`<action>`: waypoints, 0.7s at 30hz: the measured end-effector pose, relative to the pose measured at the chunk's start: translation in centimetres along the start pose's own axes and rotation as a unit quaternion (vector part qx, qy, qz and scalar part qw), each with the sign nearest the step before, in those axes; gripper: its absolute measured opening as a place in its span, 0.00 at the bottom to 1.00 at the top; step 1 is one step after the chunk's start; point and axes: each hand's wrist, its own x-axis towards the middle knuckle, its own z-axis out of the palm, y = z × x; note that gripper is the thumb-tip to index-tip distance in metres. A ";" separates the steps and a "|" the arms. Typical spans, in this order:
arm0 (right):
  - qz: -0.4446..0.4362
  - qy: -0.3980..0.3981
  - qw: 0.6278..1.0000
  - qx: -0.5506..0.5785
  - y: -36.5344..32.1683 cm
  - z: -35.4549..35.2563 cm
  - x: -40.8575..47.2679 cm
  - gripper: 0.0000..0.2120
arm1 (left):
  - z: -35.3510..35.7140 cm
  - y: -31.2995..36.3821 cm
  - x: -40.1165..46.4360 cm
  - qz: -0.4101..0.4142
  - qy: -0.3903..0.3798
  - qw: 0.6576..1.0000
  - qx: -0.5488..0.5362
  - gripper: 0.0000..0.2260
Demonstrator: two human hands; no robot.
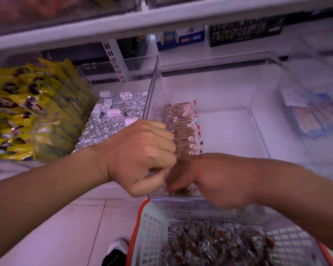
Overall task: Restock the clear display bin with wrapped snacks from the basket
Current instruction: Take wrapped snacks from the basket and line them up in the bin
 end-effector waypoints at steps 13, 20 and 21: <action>0.077 0.028 0.996 -0.039 -3.0 -1.5 -3.3 0.32 | 1.1 3.3 -1.5 -0.330 0.159 0.930 0.024 0.19; 0.112 0.027 0.992 -0.045 -3.5 -1.6 -1.7 0.23 | 2.8 6.6 -1.7 -0.546 0.228 0.805 -0.044 0.26; 0.122 0.089 0.988 0.025 -3.1 -1.5 -1.5 0.19 | 3.1 6.7 -1.8 -0.564 0.234 0.790 -0.056 0.23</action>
